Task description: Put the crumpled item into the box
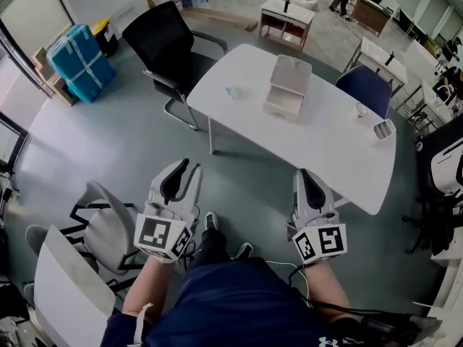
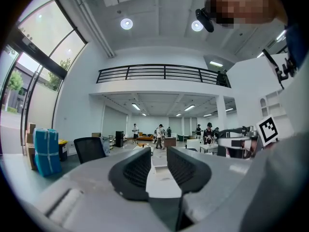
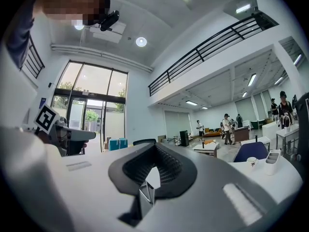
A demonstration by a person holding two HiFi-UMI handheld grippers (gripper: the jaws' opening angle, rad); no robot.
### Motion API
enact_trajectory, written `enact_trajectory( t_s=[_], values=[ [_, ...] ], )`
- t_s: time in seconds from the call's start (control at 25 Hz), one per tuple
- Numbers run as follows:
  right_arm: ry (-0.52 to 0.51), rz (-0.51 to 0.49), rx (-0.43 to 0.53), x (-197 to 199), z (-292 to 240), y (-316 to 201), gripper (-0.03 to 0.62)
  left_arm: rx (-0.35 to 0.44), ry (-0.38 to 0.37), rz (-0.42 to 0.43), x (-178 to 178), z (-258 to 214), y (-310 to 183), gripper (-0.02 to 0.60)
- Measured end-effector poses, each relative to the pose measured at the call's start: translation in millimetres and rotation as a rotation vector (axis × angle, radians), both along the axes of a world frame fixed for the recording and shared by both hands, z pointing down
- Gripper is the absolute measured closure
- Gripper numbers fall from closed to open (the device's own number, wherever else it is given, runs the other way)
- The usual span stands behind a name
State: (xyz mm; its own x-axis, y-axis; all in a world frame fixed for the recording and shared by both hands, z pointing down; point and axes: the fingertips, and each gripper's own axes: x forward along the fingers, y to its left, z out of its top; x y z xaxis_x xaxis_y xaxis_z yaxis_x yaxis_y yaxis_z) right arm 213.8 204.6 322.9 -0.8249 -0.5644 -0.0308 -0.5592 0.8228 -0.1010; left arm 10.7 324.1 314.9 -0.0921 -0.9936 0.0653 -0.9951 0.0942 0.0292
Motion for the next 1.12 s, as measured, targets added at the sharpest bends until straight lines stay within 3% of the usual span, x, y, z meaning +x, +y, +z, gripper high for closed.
enact_trajectory(
  t_s=[0.36,0.56,0.88,1.12],
  values=[
    [0.036,0.050,-0.026,-50.3,14.1,-48.1,0.592,0.000,0.015,0.040,-57.7,9.0,-57.0,0.468],
    [0.057,0.091,-0.014,-94.3,9.4,-79.5,0.592,0.008,-0.073,0.083,-102.0,4.0,-97.1,0.468],
    [0.103,0.215,-0.019,-133.7,9.5,-117.9,0.592,-0.001,-0.031,0.160,-168.6,14.4,-146.5,0.468],
    [0.156,0.277,-0.034,-143.3,20.6,-135.2,0.592,-0.030,-0.022,0.209,-192.8,39.1,-184.1,0.468]
  ],
)
